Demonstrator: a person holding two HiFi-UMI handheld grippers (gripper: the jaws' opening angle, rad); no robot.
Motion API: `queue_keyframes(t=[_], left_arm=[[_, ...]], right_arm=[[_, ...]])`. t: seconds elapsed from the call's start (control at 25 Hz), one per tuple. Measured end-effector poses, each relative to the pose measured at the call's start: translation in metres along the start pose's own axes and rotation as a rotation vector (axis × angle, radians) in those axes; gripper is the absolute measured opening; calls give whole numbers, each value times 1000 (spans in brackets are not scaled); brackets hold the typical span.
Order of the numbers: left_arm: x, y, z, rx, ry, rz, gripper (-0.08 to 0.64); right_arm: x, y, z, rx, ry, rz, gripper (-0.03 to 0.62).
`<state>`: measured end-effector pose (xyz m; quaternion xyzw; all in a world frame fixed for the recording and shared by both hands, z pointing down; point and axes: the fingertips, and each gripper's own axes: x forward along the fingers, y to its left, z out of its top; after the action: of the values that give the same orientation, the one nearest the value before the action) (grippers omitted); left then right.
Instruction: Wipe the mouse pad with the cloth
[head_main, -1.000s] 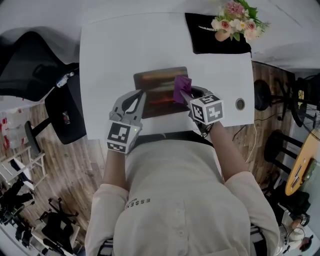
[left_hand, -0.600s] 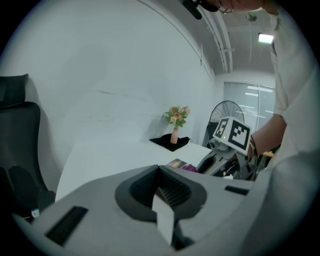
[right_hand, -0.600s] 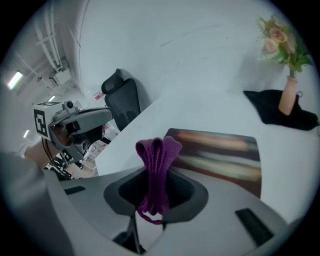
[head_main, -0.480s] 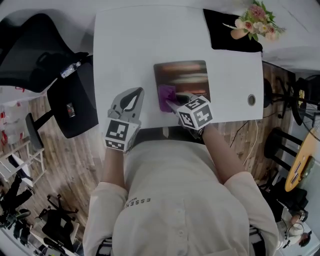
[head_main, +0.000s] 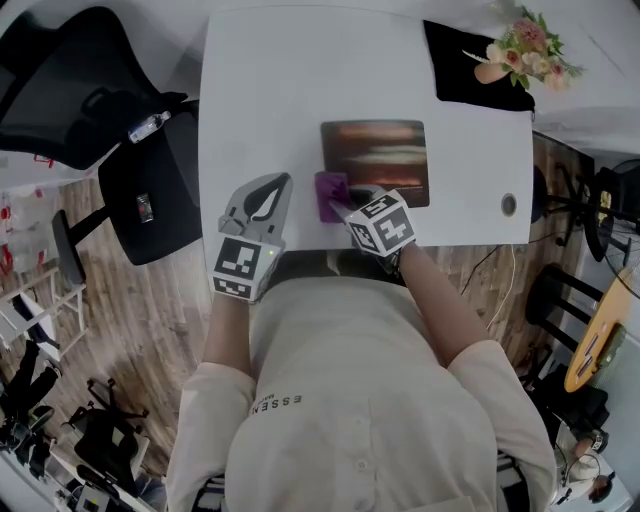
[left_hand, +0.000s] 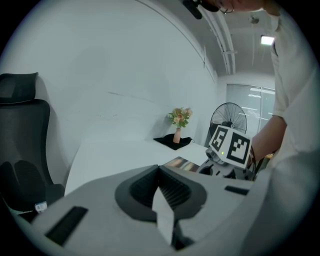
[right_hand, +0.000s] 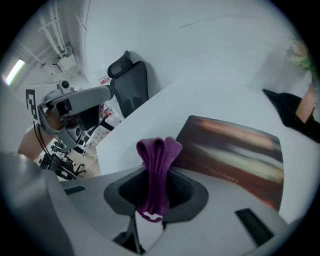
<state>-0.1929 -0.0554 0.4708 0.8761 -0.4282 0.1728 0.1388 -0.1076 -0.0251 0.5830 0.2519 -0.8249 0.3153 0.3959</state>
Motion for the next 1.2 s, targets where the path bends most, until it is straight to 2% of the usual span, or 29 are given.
queue_keyframes(t=[0.44,1.2], left_arm=[[19,-24,6,4,16,21,2],[75,-72,26,34,30,-8,2]], right_arm=[[-14,-28,-12,-10,0,7,101],[-61,-103,-44,55,-16,-31,101]])
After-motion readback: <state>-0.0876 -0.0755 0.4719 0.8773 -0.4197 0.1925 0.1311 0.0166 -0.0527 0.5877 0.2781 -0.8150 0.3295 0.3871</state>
